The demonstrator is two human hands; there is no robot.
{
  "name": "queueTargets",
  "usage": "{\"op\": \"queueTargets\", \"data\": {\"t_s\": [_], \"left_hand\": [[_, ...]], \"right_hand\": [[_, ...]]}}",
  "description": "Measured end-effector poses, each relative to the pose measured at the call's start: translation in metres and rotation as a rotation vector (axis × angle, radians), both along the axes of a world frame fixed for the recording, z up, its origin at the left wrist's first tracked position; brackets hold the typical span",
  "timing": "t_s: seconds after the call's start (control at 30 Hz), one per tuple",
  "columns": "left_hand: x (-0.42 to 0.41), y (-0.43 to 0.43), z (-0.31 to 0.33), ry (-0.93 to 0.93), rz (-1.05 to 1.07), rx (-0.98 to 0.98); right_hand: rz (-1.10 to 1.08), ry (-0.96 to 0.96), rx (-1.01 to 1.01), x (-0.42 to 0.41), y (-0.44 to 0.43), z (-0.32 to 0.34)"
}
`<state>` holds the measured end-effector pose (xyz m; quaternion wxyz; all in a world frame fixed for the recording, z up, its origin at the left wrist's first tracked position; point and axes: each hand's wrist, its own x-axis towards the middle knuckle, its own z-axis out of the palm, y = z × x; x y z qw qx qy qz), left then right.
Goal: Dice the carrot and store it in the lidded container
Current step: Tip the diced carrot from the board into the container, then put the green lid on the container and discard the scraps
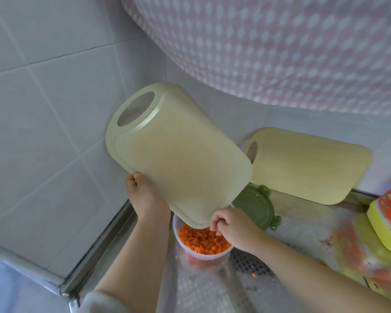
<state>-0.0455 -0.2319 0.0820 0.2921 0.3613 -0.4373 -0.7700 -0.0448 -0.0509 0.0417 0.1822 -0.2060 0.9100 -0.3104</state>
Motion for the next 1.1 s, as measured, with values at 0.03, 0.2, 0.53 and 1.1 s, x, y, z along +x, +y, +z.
{"op": "queueTargets", "data": {"t_s": [0.03, 0.2, 0.53, 1.1], "left_hand": [[0.000, 0.000, 0.001, -0.003, 0.004, -0.001], [0.001, 0.001, 0.003, 0.007, 0.007, -0.004], [0.010, 0.005, 0.014, 0.059, 0.007, 0.105], [0.105, 0.124, 0.001, -0.043, -0.378, 0.243]], "right_hand": [[-0.028, 0.081, 0.014, -0.002, 0.001, 0.000], [-0.211, 0.214, -0.097, -0.001, 0.004, -0.008], [-0.380, 0.263, -0.333, 0.030, 0.007, -0.016], [-0.872, -0.501, -0.668, 0.118, 0.130, 0.006]]}}
